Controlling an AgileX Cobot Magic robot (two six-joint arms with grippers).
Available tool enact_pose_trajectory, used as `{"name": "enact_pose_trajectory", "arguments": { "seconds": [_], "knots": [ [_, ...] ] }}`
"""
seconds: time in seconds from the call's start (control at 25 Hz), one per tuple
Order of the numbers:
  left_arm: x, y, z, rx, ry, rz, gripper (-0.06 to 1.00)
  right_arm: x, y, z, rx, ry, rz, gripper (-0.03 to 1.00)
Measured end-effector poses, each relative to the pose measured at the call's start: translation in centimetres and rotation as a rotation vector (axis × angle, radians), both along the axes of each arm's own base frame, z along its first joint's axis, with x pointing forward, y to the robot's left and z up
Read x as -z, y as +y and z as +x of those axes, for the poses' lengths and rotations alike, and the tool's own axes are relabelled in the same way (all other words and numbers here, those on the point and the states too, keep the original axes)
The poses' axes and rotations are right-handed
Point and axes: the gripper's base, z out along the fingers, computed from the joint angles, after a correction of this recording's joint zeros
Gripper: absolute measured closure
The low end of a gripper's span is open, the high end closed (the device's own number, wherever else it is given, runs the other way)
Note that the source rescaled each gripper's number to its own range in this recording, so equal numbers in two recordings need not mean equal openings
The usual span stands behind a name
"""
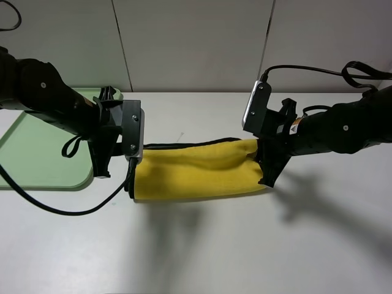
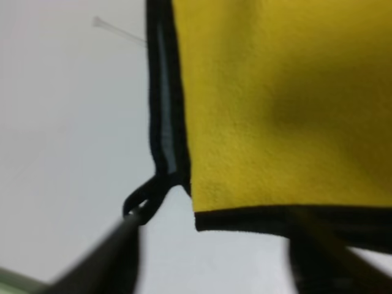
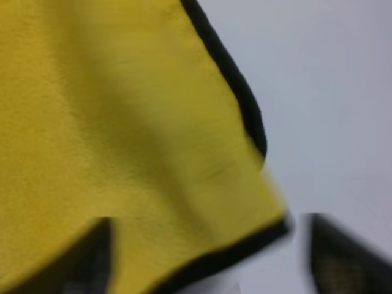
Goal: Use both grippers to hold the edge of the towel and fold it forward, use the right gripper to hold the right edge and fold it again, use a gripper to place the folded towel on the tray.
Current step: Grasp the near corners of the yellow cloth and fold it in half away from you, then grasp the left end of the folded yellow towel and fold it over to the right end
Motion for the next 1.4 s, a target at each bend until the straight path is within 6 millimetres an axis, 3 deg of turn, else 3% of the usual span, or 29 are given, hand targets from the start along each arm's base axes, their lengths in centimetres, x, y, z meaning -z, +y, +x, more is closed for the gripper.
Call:
{"name": "enact_pose_trajectory", "arguments": {
  "seconds": [0.04,0.12,0.28,1.2,1.4],
  "knots": [
    [-0.1,0.0,0.1,-0.019,-0.008,-0.013,0.3,-0.1,0.0,0.1,0.008,-0.01,0.011,0.11],
    [-0.2,-0.1,0.3,-0.043,-0.022,-0.031,0.11,-0.3,0.1,0.3,0.035,-0.033,0.045,0.02],
    [-0.3,-0.1,0.4,-0.053,-0.031,-0.039,-0.03,-0.5,0.1,0.5,0.056,-0.05,0.073,-0.02],
    [-0.1,0.0,0.2,-0.058,-0.005,-0.037,-0.05,-0.6,0.1,0.6,0.086,-0.051,0.095,-0.03],
    [-0.1,0.0,0.2,-0.058,-0.005,-0.037,-0.05,-1.2,-0.2,0.4,0.184,-0.021,0.161,-0.03]
  ]
}}
